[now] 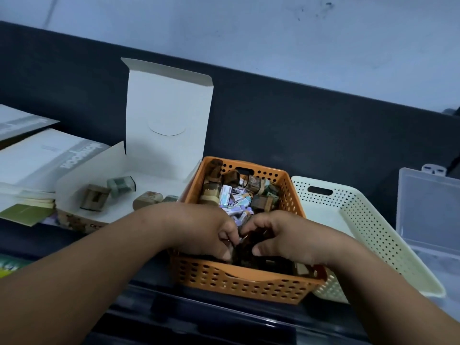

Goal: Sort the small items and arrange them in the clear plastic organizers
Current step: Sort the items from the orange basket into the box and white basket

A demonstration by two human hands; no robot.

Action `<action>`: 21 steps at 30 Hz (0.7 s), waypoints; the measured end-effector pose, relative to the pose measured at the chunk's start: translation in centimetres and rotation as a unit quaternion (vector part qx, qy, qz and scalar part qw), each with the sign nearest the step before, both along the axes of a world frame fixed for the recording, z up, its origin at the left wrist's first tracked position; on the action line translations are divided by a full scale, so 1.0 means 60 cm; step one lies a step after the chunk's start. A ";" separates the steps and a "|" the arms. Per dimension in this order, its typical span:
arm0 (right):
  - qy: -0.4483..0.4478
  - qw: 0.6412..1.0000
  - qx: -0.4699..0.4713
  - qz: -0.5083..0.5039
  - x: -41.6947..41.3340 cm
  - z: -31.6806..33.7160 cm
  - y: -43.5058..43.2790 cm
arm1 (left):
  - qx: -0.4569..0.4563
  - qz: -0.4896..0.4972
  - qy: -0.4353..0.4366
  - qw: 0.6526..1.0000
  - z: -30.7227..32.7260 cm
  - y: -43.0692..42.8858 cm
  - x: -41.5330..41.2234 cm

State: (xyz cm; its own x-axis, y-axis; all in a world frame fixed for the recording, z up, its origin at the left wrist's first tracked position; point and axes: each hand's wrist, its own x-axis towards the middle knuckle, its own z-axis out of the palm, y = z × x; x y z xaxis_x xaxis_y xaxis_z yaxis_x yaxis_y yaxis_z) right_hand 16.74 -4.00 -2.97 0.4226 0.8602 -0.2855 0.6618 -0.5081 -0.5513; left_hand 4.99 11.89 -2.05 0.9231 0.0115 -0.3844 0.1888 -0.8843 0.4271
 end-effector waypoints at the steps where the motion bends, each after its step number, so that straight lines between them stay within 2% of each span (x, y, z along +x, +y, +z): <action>1: -0.003 1.000 0.009 -0.005 0.001 -0.003 0.002 | 0.004 0.010 -0.013 1.000 -0.001 -0.001 0.000; 7: -0.021 0.996 0.069 -0.051 0.007 -0.004 0.000 | 0.030 0.053 -0.072 0.996 -0.018 -0.011 0.009; 12: -0.010 0.985 0.147 -0.088 0.009 0.009 0.002 | -0.020 0.103 -0.172 0.979 -0.014 -0.003 0.004; 15: -0.043 0.972 0.211 -0.097 0.006 0.031 0.022 | -0.088 0.160 -0.267 0.946 0.002 0.017 -0.013; 18: -0.014 0.960 0.265 -0.088 -0.009 0.052 0.058 | -0.119 0.219 -0.342 0.906 0.022 0.048 -0.036; 21: 0.011 0.955 0.289 -0.071 -0.023 0.062 0.113 | -0.114 0.279 -0.379 0.875 0.033 0.084 -0.064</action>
State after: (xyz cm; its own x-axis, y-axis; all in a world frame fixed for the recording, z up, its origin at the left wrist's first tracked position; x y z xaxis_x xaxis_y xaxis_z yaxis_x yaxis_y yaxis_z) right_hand 15.34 2.79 0.76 0.5468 0.8108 0.2087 0.5934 -0.1994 -0.7798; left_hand 1.15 16.95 -0.09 0.7886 0.5445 0.2857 0.1497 -0.6206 0.7697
